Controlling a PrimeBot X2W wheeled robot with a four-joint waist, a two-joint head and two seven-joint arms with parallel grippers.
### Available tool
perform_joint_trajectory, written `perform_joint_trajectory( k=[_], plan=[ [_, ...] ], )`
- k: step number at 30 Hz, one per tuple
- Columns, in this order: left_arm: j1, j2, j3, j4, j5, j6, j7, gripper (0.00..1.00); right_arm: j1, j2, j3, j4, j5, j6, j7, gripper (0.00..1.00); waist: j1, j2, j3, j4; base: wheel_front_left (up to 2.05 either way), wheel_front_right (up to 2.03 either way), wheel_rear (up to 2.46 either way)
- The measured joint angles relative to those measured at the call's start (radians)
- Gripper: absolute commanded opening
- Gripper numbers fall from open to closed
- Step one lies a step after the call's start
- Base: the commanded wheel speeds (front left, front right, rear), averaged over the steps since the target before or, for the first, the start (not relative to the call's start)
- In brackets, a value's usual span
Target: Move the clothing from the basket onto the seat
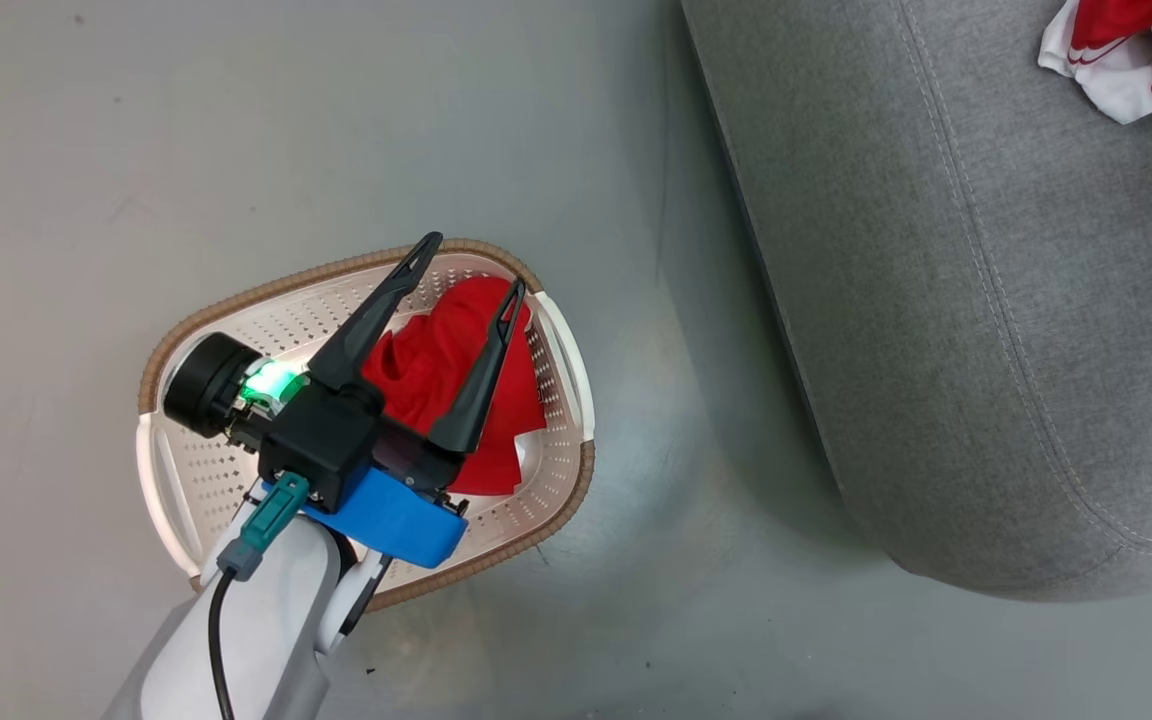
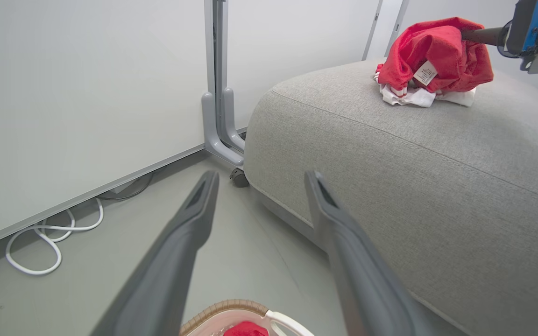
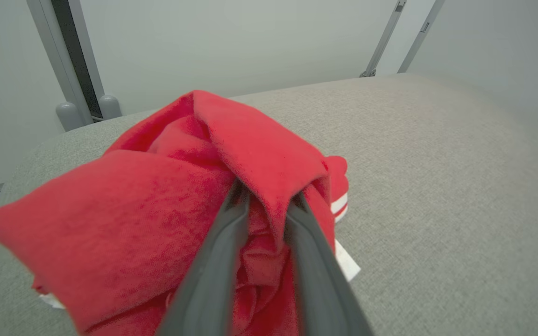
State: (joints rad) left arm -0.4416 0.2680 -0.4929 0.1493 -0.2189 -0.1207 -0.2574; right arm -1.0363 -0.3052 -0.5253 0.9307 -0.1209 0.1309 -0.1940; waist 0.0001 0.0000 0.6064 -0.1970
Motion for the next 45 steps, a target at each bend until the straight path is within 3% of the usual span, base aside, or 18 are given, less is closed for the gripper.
perform_joint_trajectory(
  k=[21,35,45],
  plan=[
    [0.013,-0.032,0.001,0.025,-0.007,0.001,-0.004,1.0,0.04,0.013,-0.004,0.003,0.026,0.0,0.007,1.0,0.0,0.0,-0.063,0.011,0.0,0.0,0.0],
    [0.123,-0.112,0.086,0.074,-0.029,0.001,-0.005,1.0,0.2,0.029,0.141,-0.065,0.088,0.0,0.005,1.0,-0.0001,0.0,-0.235,0.028,0.0,0.0,0.0],
    [0.233,-0.172,0.161,0.13,-0.055,-0.003,-0.005,1.0,0.429,0.051,0.277,-0.24,0.189,0.0,0.022,1.0,-0.0003,0.0,-0.401,0.07,0.0,0.0,0.0]
  ],
)
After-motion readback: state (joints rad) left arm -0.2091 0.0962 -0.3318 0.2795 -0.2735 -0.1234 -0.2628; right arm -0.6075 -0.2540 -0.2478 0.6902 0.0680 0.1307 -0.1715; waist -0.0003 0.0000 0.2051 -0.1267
